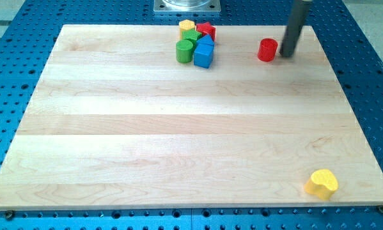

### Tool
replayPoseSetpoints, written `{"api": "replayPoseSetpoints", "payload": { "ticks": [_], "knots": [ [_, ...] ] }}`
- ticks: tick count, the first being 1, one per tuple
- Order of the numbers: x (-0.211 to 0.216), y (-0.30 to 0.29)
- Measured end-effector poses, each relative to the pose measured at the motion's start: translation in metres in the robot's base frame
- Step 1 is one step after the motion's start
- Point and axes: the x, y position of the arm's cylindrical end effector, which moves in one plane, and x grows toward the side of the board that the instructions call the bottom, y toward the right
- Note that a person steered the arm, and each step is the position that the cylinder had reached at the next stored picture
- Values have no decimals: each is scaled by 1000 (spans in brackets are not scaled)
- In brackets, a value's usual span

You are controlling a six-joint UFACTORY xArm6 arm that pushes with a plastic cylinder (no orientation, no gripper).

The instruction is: Move the red circle to the right corner of board

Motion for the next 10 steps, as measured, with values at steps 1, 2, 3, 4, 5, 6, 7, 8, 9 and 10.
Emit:
{"api": "replayPoseSetpoints", "payload": {
  "ticks": [1,2,3,4,5,6,7,8,9,10],
  "knots": [
    [9,-38],
    [-50,-42],
    [-26,-53],
    [-19,-97],
    [-70,-73],
    [-77,-56],
    [-86,-103],
    [-124,-68],
    [-129,-20],
    [-115,-75]
  ]
}}
